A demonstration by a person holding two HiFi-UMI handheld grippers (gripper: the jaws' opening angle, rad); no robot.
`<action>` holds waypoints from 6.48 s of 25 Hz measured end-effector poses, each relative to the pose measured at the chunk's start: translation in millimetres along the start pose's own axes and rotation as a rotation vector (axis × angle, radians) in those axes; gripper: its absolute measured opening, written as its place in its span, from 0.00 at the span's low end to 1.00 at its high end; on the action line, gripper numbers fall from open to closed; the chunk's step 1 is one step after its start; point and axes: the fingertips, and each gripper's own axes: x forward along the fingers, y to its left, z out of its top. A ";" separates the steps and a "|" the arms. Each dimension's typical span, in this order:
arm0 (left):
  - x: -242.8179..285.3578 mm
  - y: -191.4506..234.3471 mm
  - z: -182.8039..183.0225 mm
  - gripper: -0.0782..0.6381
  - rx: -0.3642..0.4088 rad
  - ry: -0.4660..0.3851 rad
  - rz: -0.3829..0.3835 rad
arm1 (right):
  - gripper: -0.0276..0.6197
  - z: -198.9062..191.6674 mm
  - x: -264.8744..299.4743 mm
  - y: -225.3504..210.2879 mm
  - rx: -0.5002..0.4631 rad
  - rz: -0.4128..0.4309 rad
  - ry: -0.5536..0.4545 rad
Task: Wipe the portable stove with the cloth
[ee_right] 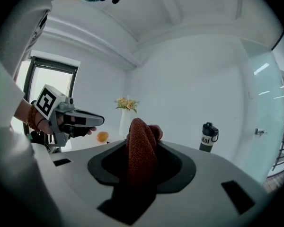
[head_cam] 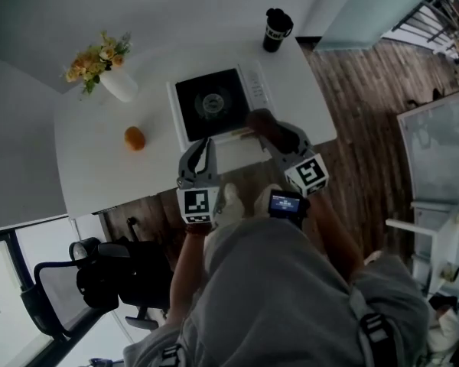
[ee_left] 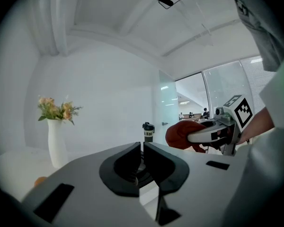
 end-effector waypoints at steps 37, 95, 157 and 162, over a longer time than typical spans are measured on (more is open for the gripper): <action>40.6 64.6 -64.8 0.17 0.008 0.158 0.102 | 0.54 -51.0 170.1 -150.1 -0.085 0.232 0.277; 63.6 50.4 -115.0 0.26 0.199 0.362 -0.069 | 0.27 -90.2 195.1 -150.0 -0.076 0.176 0.538; 67.6 49.4 -124.4 0.27 0.304 0.449 -0.001 | 0.25 -108.2 70.0 -61.4 -0.144 0.128 0.506; 68.3 49.2 -124.3 0.27 0.297 0.451 -0.002 | 0.24 -108.2 64.4 -58.1 -0.148 0.135 0.509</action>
